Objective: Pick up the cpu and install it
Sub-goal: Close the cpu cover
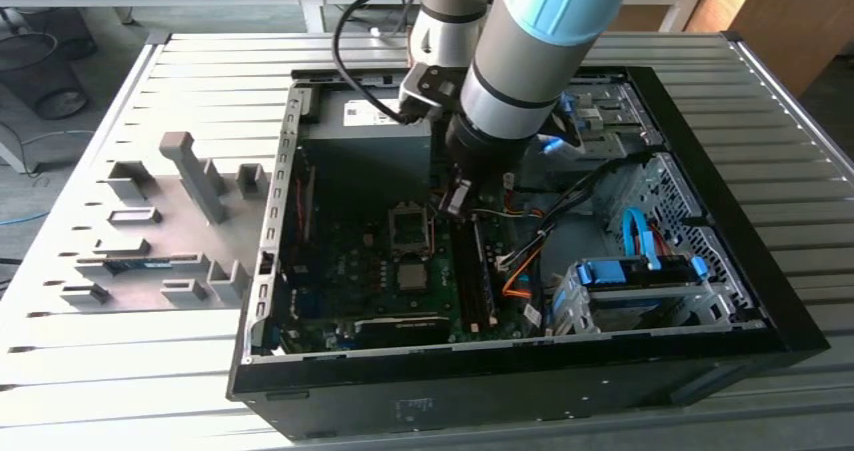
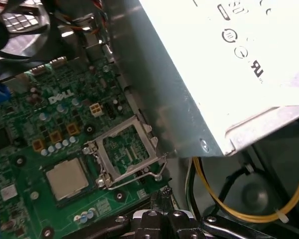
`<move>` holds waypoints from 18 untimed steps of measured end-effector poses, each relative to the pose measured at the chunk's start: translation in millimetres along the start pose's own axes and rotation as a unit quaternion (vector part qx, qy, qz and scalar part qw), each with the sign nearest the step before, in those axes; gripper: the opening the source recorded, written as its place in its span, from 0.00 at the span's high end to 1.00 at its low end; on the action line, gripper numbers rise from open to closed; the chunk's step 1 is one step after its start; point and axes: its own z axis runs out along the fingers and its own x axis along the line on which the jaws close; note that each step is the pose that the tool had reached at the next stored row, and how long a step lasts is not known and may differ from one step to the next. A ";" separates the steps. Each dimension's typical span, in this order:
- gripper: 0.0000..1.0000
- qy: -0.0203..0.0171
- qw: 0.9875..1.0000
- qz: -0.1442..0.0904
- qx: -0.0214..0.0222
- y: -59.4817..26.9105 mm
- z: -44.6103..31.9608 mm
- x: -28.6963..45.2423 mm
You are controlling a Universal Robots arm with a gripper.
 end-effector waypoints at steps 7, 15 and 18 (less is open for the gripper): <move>0.90 -0.003 1.000 0.012 0.001 1.9 13.0 -3.8; 0.90 -0.008 1.000 0.029 0.001 6.8 22.6 -3.0; 0.90 -0.010 0.999 0.035 0.001 8.1 25.4 -3.5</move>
